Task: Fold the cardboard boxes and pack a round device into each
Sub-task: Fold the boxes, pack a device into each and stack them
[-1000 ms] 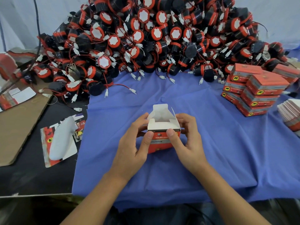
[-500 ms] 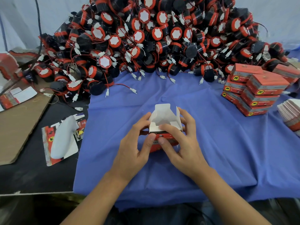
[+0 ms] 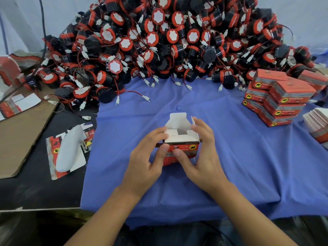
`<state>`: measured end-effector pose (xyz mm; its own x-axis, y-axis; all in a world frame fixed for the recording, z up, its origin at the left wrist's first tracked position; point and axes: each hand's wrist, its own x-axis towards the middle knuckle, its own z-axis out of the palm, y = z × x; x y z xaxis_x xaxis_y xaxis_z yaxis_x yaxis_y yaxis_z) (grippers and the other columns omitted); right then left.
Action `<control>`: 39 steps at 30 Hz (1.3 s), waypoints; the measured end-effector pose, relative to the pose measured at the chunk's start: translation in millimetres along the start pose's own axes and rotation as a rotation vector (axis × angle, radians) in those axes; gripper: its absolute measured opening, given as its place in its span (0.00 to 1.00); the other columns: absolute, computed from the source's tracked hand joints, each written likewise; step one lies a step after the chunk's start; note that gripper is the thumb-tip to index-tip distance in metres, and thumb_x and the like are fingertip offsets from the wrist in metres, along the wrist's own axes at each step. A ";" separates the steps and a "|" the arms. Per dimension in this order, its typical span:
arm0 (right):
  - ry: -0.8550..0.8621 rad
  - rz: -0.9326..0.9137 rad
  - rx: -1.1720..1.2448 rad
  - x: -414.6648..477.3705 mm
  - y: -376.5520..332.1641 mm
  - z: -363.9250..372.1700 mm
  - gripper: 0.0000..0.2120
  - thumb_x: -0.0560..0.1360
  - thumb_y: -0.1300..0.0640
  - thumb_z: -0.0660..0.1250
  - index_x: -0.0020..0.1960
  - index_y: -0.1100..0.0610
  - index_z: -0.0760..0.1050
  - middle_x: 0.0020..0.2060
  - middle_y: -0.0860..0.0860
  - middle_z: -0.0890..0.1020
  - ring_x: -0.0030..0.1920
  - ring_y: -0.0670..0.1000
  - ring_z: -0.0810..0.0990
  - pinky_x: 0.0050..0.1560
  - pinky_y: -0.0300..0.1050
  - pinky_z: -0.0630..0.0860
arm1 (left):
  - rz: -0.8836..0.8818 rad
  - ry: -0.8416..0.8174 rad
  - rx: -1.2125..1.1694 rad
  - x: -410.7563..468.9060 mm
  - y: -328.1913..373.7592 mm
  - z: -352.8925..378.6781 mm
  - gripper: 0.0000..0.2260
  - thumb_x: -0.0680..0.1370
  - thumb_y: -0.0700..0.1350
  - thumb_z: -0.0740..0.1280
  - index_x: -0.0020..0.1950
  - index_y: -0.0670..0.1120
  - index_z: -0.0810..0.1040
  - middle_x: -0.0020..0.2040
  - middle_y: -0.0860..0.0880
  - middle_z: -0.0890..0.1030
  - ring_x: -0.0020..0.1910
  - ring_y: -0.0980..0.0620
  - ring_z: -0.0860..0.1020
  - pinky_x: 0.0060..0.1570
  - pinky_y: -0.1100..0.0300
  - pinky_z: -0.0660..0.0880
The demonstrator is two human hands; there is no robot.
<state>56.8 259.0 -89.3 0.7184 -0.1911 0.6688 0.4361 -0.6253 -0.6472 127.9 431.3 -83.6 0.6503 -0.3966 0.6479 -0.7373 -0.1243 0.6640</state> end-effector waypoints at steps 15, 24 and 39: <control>0.082 0.073 -0.067 0.5 -8.1 -6.3 0.20 0.73 0.46 0.76 0.58 0.57 0.78 0.65 0.53 0.74 0.70 0.46 0.74 0.65 0.33 0.69 | 0.009 0.006 -0.001 -2.8 0.2 -1.4 0.11 0.85 0.47 0.62 0.66 0.47 0.75 0.68 0.55 0.77 0.68 0.55 0.76 0.66 0.64 0.72; 0.035 0.142 0.039 -0.7 -8.5 -6.1 0.21 0.74 0.42 0.75 0.60 0.51 0.75 0.68 0.45 0.76 0.69 0.49 0.76 0.64 0.40 0.74 | -0.028 -0.038 -0.045 -1.2 -0.1 -0.5 0.13 0.84 0.55 0.64 0.64 0.50 0.73 0.75 0.56 0.73 0.70 0.54 0.75 0.64 0.59 0.74; 0.037 0.117 -0.039 28.7 -16.6 -20.7 0.16 0.71 0.49 0.80 0.51 0.54 0.79 0.58 0.45 0.76 0.58 0.44 0.79 0.57 0.31 0.72 | -0.474 -0.152 -0.318 43.9 33.6 -12.6 0.14 0.75 0.62 0.67 0.46 0.52 0.77 0.66 0.56 0.80 0.65 0.64 0.77 0.58 0.54 0.76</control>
<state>58.9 248.2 -51.9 0.7426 -0.2918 0.6028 0.3285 -0.6256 -0.7076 134.0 421.2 -28.1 0.8448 -0.4929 0.2084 -0.2667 -0.0502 0.9625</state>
